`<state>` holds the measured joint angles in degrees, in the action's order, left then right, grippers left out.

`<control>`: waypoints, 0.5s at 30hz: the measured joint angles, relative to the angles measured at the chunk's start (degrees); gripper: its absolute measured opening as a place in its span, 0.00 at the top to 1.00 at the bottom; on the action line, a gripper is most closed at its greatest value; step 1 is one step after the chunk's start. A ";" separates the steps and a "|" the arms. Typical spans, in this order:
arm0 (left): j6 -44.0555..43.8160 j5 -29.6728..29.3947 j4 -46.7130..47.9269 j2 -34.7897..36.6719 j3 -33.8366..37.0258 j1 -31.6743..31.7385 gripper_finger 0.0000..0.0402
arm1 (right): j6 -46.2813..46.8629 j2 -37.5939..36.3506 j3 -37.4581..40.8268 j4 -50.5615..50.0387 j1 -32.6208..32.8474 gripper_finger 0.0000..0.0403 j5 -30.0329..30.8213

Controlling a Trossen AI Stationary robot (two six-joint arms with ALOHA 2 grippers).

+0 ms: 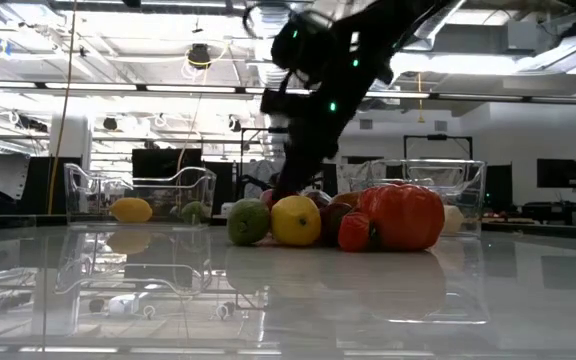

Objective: Sort produce into baskets
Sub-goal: Put the top red tomato into the left transparent bin

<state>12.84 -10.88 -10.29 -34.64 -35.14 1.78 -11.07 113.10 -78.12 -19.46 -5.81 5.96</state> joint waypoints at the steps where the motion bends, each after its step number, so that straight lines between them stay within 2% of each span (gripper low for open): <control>1: -0.06 -0.33 0.43 0.24 0.00 0.02 0.43 | -0.21 0.84 -0.17 -0.12 -0.15 0.02 -0.20; 5: -1.06 -0.53 1.47 0.31 0.00 0.00 0.43 | -1.42 2.86 -0.25 -1.44 -1.16 0.05 -2.65; 15: -3.51 -1.61 2.89 1.37 0.00 -0.51 0.43 | -1.95 3.17 -0.21 1.79 -1.78 0.16 -2.82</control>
<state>9.33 -12.49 -7.40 -33.27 -35.14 1.27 -13.02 116.27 -78.32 -17.66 -7.60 3.14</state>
